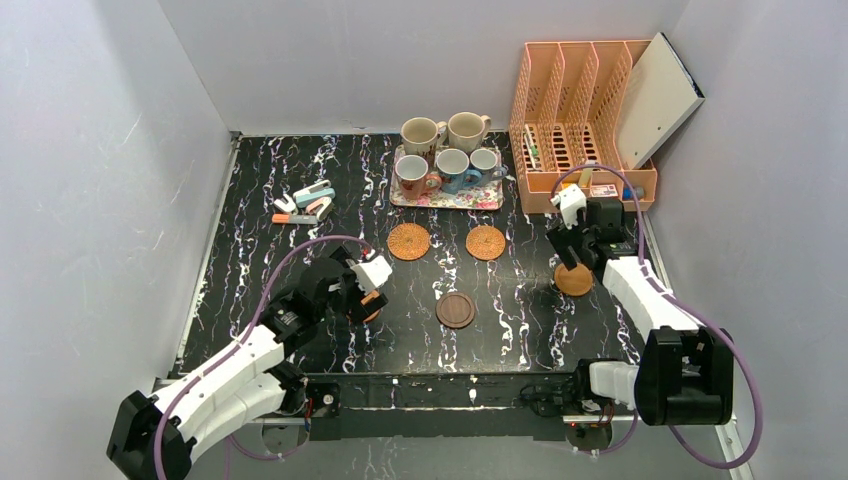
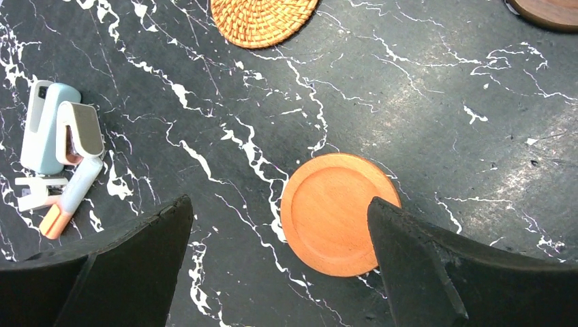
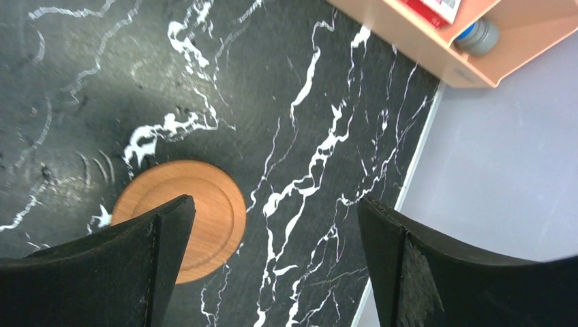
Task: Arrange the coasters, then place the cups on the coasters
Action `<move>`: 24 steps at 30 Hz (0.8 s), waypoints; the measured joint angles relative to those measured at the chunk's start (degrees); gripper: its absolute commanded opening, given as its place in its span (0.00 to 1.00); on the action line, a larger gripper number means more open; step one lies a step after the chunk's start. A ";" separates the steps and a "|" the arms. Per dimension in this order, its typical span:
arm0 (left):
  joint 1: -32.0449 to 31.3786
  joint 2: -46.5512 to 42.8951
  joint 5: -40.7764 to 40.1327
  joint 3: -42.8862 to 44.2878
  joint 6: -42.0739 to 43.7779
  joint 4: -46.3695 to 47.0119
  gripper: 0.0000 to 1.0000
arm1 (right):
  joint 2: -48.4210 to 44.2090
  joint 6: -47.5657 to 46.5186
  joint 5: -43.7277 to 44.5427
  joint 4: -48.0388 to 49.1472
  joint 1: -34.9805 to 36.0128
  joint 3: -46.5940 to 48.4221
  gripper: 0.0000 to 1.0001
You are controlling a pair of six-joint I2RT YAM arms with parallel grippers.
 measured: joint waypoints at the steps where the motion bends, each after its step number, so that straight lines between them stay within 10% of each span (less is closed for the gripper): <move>1: 0.00 -0.15 0.13 -0.11 -0.09 -0.28 0.98 | 0.26 -0.26 -0.52 -0.04 -0.76 -0.31 0.98; 24: 0.00 -2.16 0.81 -1.42 -0.09 -0.61 0.98 | -0.72 -16.85 -13.53 0.24 -8.87 -9.94 0.98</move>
